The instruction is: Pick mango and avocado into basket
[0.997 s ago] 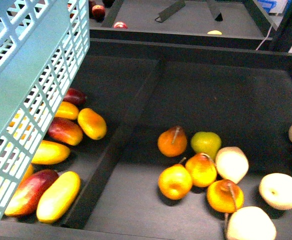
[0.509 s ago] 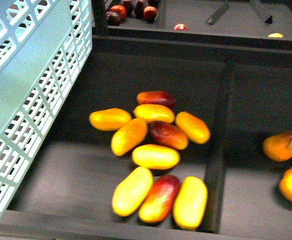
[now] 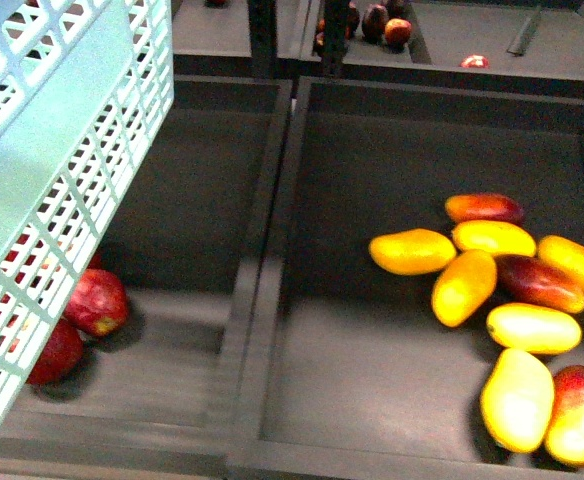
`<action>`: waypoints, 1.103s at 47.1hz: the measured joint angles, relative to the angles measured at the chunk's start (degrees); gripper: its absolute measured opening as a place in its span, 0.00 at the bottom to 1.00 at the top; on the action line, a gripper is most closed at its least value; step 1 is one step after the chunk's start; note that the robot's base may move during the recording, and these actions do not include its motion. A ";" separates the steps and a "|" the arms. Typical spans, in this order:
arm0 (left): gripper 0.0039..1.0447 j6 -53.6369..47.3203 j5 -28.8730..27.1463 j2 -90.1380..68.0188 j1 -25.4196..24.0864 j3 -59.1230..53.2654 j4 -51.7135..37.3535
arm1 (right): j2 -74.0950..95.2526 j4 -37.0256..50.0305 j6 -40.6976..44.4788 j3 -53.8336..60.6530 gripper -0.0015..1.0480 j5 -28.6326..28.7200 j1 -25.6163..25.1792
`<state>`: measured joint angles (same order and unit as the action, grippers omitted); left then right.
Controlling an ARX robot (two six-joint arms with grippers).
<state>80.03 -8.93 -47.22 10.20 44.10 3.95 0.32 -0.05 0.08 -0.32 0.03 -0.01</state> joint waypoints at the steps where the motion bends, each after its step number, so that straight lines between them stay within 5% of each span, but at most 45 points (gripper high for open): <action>1: 0.09 0.00 -0.04 0.09 0.00 -0.07 0.00 | -0.07 -0.09 0.07 0.00 0.93 0.02 0.00; 52: 0.09 0.02 -0.07 0.02 -0.11 0.07 0.00 | -0.07 -0.07 0.07 0.02 0.93 0.20 -0.07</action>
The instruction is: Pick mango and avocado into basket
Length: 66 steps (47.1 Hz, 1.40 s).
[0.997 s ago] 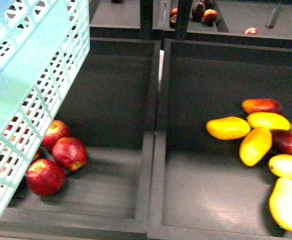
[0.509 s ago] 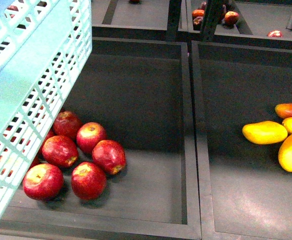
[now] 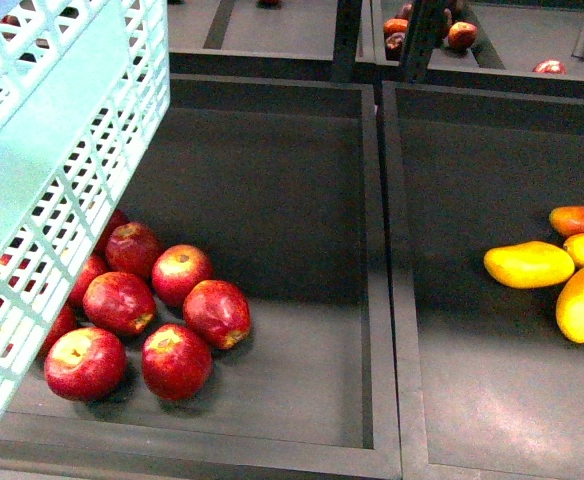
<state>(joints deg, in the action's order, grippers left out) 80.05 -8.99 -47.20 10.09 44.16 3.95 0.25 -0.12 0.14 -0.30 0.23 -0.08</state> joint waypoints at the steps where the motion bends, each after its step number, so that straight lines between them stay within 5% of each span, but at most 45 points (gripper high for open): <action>1: 0.09 0.00 0.02 0.00 0.00 0.00 0.00 | 0.00 0.00 0.00 0.00 0.93 0.00 0.00; 6: 0.09 -0.04 0.20 -0.02 0.00 0.00 0.02 | 0.00 0.00 0.00 0.00 0.93 0.00 0.00; 9: 0.09 -5.62 5.97 -0.81 -1.18 1.55 4.28 | 0.00 0.00 0.00 0.00 0.93 0.00 0.00; 14: 0.08 -36.87 20.96 -6.01 -1.86 6.05 13.05 | 0.00 0.00 0.00 0.00 0.93 -0.02 0.00; 19: 0.08 -65.66 27.69 -13.49 1.05 8.24 16.92 | 0.00 0.00 0.00 0.00 0.93 -0.02 0.00; 23: 0.08 -71.34 30.84 -17.18 3.30 9.40 17.81 | 0.00 0.00 0.00 0.00 0.93 -0.02 0.00; 37: 0.08 -71.08 36.57 -28.57 11.56 10.54 14.14 | 0.00 0.00 0.00 0.00 0.93 -0.02 0.00; 51: 0.08 -67.95 29.68 -28.87 11.30 10.54 9.03 | 0.00 0.00 0.00 0.00 0.93 -0.02 0.00; 66: 0.08 -66.86 30.58 -28.87 11.37 10.49 9.03 | 0.00 0.00 0.00 0.00 0.93 0.00 0.00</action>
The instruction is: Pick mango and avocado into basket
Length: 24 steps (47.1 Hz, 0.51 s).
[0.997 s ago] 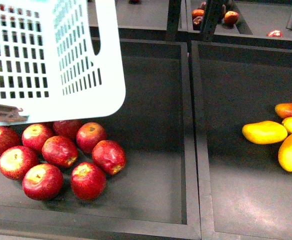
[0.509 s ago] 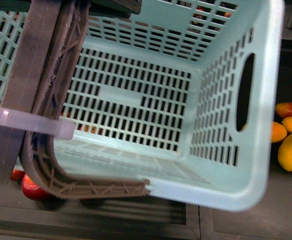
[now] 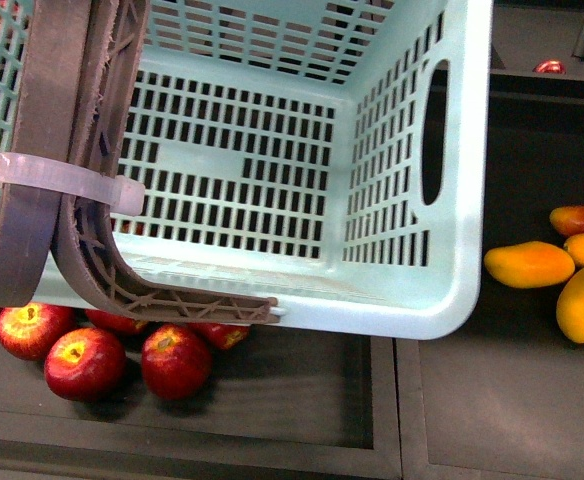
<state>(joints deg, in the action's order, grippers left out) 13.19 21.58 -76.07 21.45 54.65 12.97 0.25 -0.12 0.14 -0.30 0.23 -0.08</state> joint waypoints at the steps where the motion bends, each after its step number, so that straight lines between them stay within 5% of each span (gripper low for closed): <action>1: 0.08 -0.02 0.07 0.00 0.00 0.00 0.00 | 0.00 0.00 0.00 0.00 0.93 -0.02 0.00; 7: 0.08 0.11 0.87 0.00 0.22 0.00 0.00 | 0.00 0.00 -0.02 0.00 0.93 -0.07 0.00; 14: 0.07 0.09 0.37 0.00 0.20 0.00 0.00 | 4.61 2.75 -8.57 -0.66 0.93 -8.74 0.22; 24: 0.07 0.13 -0.44 0.00 0.09 0.00 0.00 | 26.21 13.55 -12.41 -10.95 0.93 4.17 -17.09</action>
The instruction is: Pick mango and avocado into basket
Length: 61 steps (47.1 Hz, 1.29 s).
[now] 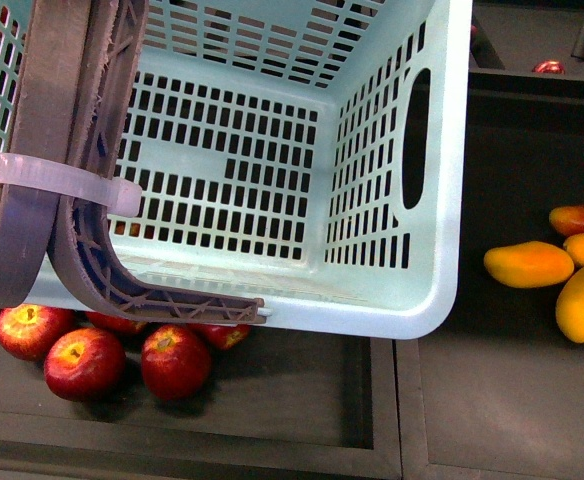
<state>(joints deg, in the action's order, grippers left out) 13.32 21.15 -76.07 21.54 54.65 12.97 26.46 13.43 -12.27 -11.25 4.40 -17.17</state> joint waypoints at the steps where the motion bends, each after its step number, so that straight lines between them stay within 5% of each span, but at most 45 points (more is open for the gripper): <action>1: 0.07 0.00 0.07 0.00 0.00 0.00 0.00 | 2.95 0.94 0.59 -1.40 0.93 1.33 -1.92; 6: 0.07 0.00 0.35 0.00 0.00 0.00 0.00 | 21.73 5.51 5.20 -8.00 0.93 6.40 -10.29; 14: 0.07 0.02 0.48 0.00 0.00 0.00 0.00 | 41.59 10.60 11.47 -10.93 0.93 9.62 -14.05; 39: 0.07 0.00 0.31 0.00 0.04 0.00 0.00 | 90.16 26.77 20.26 -22.97 0.93 10.86 -10.05; 61: 0.07 0.00 0.44 0.00 0.07 0.00 0.00 | 106.12 19.10 36.98 -38.34 0.93 18.73 -15.41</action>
<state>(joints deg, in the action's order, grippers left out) 13.32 21.58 -76.07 21.61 54.65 12.97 132.57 32.53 24.71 -49.58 23.14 -32.58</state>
